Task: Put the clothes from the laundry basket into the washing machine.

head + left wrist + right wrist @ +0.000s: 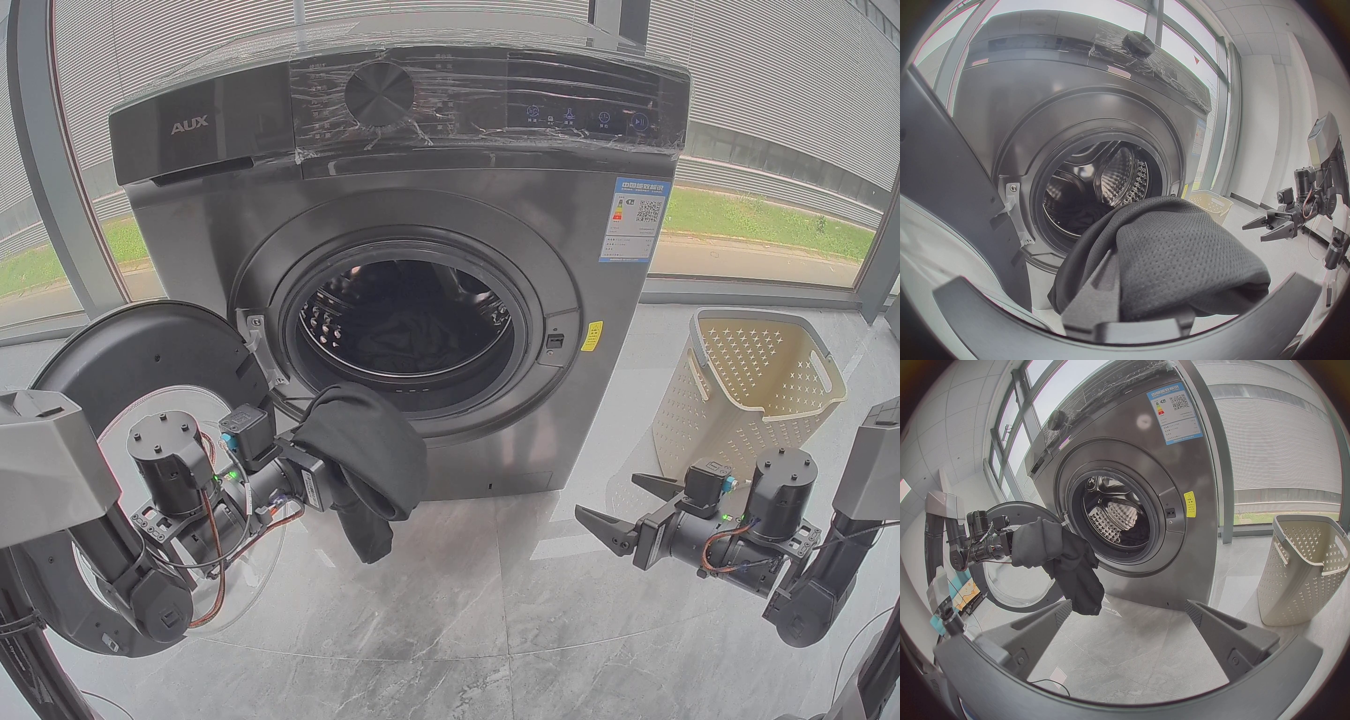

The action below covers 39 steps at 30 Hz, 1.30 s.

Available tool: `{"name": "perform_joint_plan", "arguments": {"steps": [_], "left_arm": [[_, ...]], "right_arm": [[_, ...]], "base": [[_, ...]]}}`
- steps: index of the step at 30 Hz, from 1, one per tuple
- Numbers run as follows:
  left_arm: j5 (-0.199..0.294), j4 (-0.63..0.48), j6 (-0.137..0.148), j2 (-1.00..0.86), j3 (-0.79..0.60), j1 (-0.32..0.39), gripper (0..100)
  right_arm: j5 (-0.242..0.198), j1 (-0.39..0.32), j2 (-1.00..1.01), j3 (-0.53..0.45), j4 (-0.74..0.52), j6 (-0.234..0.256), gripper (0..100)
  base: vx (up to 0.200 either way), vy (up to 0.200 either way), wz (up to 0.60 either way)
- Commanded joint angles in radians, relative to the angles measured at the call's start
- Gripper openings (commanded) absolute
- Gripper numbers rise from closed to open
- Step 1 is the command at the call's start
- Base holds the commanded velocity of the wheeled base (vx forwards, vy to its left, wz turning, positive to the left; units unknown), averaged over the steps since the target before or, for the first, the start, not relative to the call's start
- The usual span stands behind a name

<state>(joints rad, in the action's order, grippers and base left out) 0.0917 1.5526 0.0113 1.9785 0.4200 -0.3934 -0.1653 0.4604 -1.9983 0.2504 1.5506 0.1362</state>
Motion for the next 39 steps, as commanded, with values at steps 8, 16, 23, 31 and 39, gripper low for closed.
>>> {"name": "perform_joint_plan", "arguments": {"steps": [8, 16, 23, 31, 39], "left_arm": [[0.0, 0.003, -0.005, 0.017, 0.014, 0.001, 0], [0.0, 0.004, -0.004, 0.029, 0.013, -0.001, 0], [0.0, 0.004, -0.002, 0.042, 0.014, -0.004, 0], [0.0, 0.004, -0.002, 0.056, 0.006, -0.004, 0], [-0.001, 0.004, -0.002, 0.06, 0.013, -0.005, 0]], "right_arm": [[0.0, 0.006, -0.008, 0.0, 0.0, 0.0, 100], [0.001, 0.011, -0.007, -0.002, 0.0, 0.0, 100], [0.001, 0.012, -0.007, -0.003, -0.001, 0.0, 100], [0.001, 0.011, -0.004, -0.007, 0.0, 0.0, 100], [0.0, 0.012, -0.005, -0.01, 0.0, 0.0, 100]], "base": [[0.075, 0.0, 0.0], [0.2, 0.0, 0.0], [0.057, 0.0, 0.0], [0.0, 0.0, 0.0], [0.1, 0.0, 0.0]]}}
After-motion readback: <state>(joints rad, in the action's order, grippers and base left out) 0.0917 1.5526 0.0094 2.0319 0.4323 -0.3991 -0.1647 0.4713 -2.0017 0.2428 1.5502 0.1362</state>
